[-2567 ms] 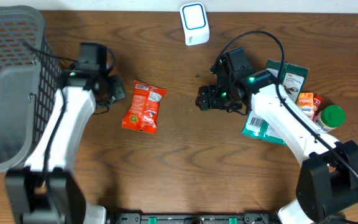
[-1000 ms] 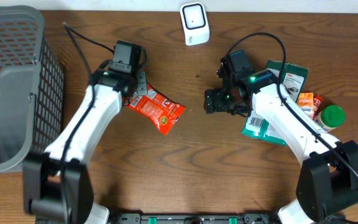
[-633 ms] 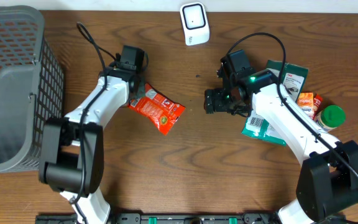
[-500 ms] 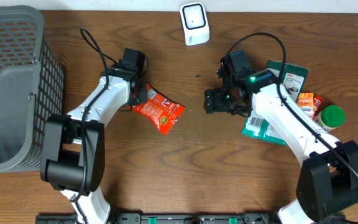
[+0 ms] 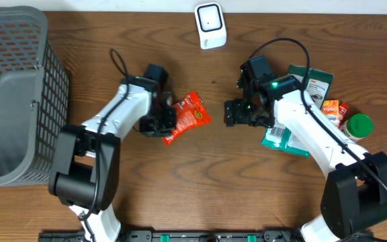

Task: Scan the item barcode
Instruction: 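Move the left gripper to the red snack bag and push it right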

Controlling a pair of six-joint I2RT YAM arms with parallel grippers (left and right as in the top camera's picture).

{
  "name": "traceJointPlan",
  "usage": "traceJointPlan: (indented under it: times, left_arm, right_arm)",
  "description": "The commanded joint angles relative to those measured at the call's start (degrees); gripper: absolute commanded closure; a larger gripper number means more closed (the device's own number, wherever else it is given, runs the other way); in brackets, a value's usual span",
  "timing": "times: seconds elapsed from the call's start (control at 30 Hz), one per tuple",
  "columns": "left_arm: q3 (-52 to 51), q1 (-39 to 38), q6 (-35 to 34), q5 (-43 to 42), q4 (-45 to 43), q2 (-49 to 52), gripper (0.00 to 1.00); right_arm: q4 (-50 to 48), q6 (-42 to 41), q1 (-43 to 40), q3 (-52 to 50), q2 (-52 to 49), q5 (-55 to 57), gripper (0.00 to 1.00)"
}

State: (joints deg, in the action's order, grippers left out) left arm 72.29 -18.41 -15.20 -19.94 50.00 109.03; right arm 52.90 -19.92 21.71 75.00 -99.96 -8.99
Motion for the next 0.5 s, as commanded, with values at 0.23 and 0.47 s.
traceJointPlan:
  times: [0.23,0.47]
  left_arm:
    - [1.66,-5.95,-0.57,13.22,-1.68,-6.99,0.85]
    - [1.64,-2.51,-0.52,24.98,-10.78,-8.13,0.85]
  right_arm:
    - [1.77,4.59,-6.67,0.61,-0.07,-8.92,0.11]
    - [1.77,4.59,-7.58,0.61,-0.07,-11.02,0.09]
